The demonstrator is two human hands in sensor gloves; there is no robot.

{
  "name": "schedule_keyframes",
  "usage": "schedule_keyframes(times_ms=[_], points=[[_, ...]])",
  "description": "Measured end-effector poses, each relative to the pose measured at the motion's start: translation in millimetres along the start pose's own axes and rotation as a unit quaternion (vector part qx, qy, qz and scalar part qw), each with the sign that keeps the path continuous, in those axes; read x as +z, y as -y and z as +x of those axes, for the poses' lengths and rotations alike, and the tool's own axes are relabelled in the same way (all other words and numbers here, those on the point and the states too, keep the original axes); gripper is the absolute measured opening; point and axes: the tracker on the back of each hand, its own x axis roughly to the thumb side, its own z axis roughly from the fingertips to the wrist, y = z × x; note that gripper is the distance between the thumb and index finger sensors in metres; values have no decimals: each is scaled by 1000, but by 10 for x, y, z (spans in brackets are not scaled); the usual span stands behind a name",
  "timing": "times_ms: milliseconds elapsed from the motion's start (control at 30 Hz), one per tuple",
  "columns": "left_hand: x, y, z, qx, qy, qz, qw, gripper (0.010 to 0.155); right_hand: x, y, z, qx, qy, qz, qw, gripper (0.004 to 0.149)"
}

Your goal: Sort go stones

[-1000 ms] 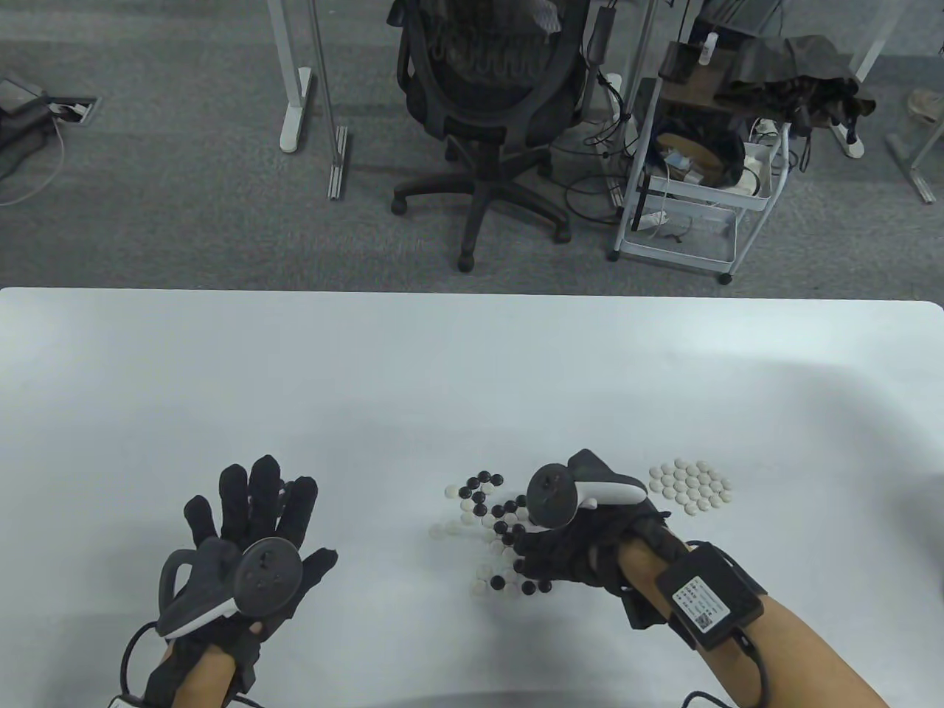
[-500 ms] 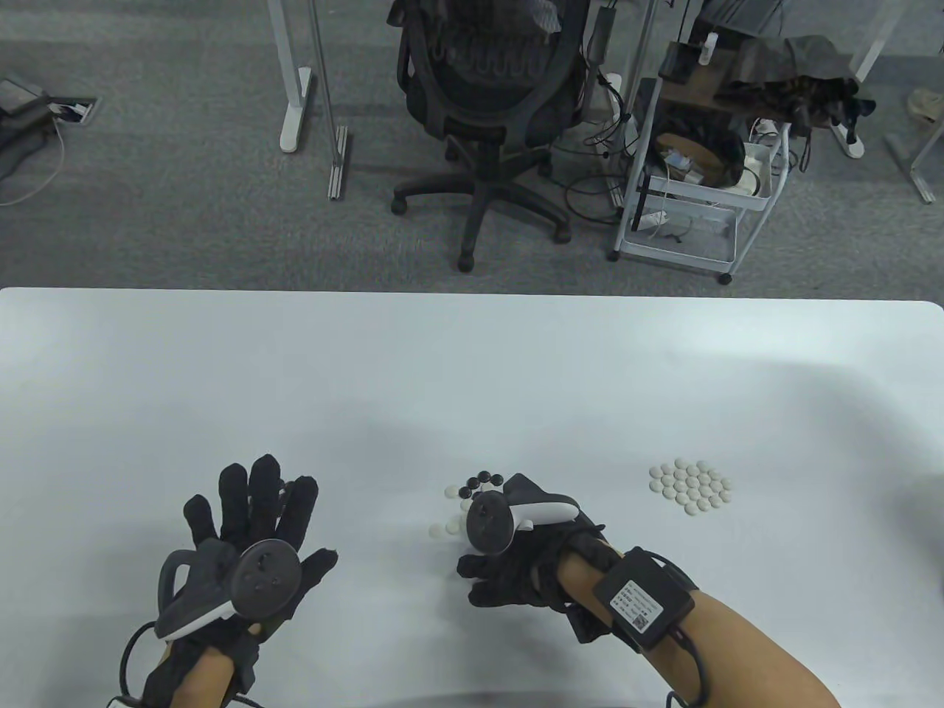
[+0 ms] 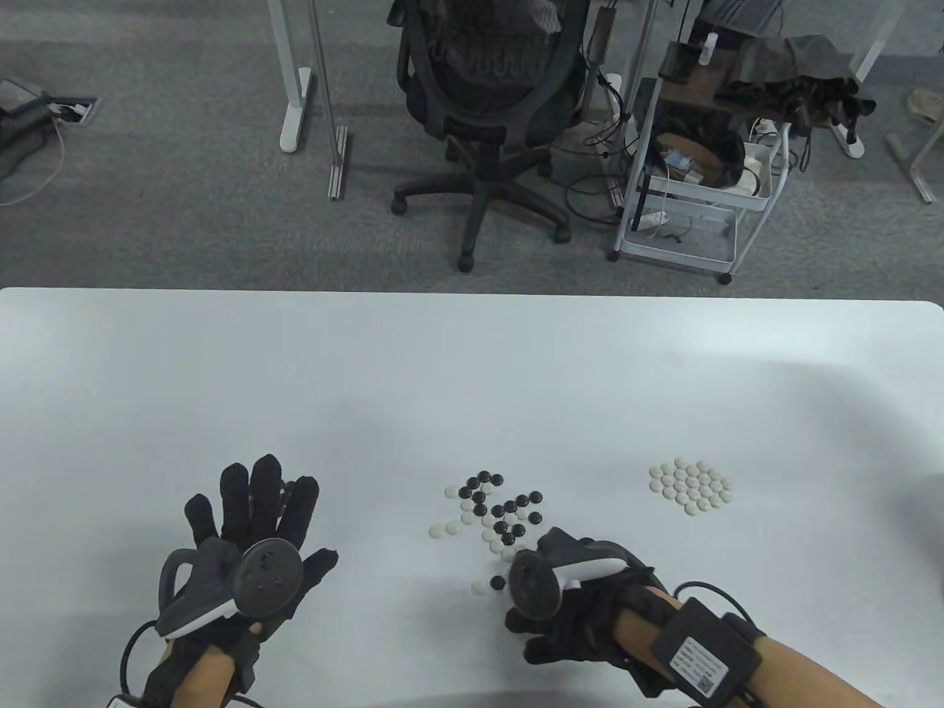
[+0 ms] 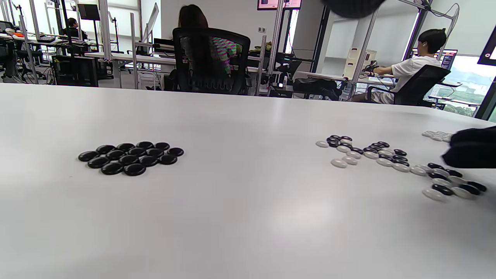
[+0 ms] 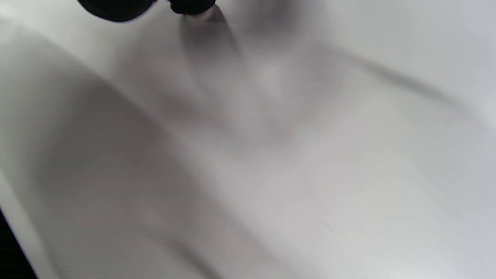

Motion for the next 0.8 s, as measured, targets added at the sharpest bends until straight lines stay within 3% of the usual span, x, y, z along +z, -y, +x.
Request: schedule_keyframes(times_ms=[100, 200, 367, 533, 800], points=[[-6, 7, 7, -3, -1, -2, 1000, 77, 193, -166, -322, -31, -39, -2, 999, 61], [1, -1, 11, -3, 0, 1, 1000, 77, 426, -367, -879, -103, -111, -16, 988, 61], [-12, 11, 0, -3, -3, -3, 1000, 77, 512, -431, -1372, -156, -178, -54, 970, 63], [-13, 17, 0, -2, -4, -4, 1000, 77, 413, -329, -1618, -191, -198, -75, 958, 67], [-9, 18, -8, 2, -7, -4, 1000, 77, 230, -106, -1740, -195, -215, -83, 953, 68]])
